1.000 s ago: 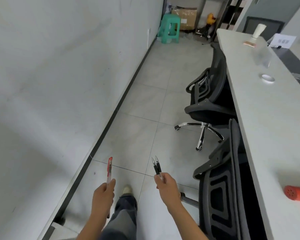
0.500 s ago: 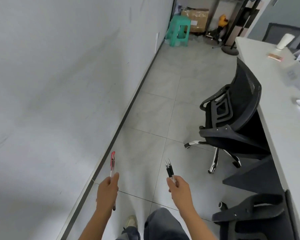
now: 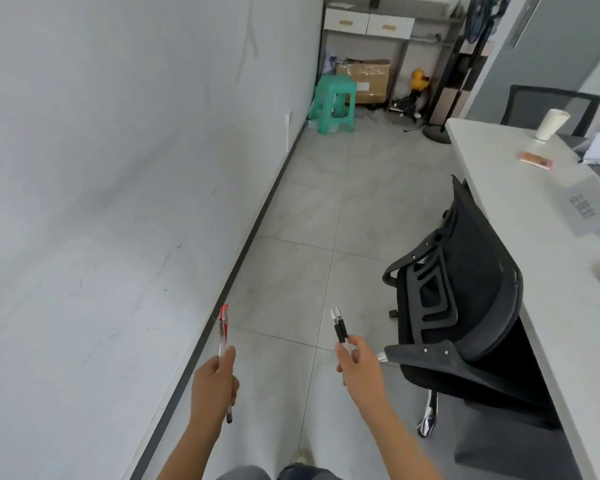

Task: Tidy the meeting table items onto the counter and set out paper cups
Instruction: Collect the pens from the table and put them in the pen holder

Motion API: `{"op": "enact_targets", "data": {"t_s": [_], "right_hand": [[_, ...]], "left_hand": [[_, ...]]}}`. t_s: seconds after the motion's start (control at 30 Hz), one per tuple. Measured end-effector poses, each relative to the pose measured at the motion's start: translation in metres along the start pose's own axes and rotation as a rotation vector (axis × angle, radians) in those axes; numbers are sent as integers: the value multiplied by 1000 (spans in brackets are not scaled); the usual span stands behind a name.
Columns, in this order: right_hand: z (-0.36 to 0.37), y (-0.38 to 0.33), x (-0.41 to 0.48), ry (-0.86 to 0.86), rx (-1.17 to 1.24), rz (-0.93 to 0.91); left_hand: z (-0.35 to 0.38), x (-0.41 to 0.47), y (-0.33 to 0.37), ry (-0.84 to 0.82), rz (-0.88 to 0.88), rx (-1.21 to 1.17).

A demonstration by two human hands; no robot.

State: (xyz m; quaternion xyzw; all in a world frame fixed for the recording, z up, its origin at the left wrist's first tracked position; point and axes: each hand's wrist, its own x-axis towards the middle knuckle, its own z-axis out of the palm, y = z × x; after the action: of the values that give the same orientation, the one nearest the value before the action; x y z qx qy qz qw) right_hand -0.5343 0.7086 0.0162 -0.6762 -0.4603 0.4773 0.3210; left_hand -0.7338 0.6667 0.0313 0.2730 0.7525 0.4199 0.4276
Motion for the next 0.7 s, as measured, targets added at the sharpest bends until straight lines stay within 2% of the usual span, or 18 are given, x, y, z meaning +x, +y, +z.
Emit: {"op": "enact_targets", "data": {"t_s": [0.23, 0.43, 0.6, 0.7], "right_hand": [[-11, -15, 89, -80, -50, 83], [-3, -53, 199, -74, -89, 91], [11, -114, 306, -45, -94, 46], [9, -157, 370, 28, -75, 16]], "left_hand": [[49, 66, 36, 48, -89, 27], [80, 167, 75, 60, -143, 20], [106, 276, 147, 62, -99, -20], [126, 343, 203, 28, -53, -33]]}}
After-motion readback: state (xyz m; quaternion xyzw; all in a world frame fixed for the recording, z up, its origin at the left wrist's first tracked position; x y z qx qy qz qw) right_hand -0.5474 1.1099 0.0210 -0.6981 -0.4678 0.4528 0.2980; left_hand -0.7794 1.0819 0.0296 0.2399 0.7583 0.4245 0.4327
